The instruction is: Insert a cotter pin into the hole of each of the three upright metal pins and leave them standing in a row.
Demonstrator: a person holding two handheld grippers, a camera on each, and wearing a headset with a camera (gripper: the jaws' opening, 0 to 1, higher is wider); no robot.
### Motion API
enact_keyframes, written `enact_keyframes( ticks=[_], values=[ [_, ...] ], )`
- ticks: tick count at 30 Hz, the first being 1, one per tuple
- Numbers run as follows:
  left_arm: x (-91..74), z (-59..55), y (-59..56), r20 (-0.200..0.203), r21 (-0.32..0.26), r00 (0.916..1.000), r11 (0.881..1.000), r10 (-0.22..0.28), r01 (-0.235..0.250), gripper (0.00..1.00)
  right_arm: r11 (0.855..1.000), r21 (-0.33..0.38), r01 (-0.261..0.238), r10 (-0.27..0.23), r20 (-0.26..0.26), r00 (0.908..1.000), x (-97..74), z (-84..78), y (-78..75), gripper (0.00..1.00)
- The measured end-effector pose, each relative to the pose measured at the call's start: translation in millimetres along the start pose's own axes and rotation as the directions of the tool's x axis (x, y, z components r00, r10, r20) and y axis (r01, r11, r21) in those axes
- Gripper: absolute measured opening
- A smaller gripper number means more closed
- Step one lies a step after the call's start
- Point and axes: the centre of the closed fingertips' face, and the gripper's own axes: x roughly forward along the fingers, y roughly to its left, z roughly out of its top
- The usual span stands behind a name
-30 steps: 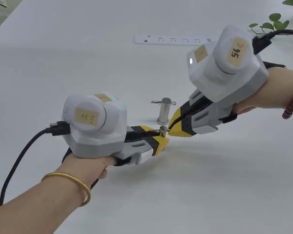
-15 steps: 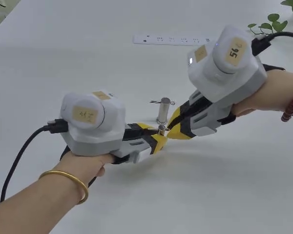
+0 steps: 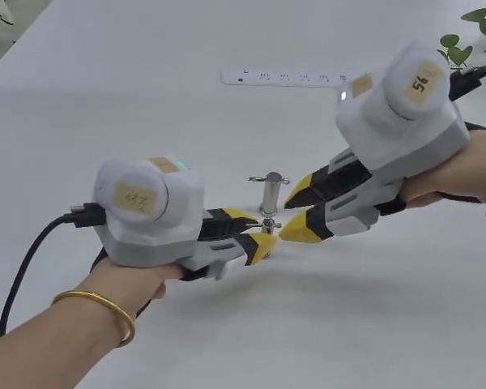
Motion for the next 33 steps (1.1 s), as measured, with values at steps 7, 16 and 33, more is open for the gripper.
enact_keyframes(
  ticks=[7, 16, 33],
  values=[
    [-6.2, 4.6, 0.4, -0.005, 0.062, 0.9999, 0.998, -0.012, 0.012, 0.19, 0.994, 0.105, 0.034, -0.045, 0.102, 0.9937, -14.9, 3.8, -0.1, 0.36],
    [-8.0, 15.4, -7.1, -0.034, 0.175, 0.9974, 0.982, -0.063, 0.068, 0.19, 0.971, 0.229, 0.063, -0.11, 0.2, 0.9736, -34.0, -1.3, 1.0, 0.43],
    [1.9, 20.8, -10.4, -0.091, 0.256, 0.9901, 0.958, -0.107, 0.127, 0.18, 0.935, 0.34, 0.102, -0.213, 0.31, 0.9265, -54.9, -18.3, 4.6, 0.56]
  ],
)
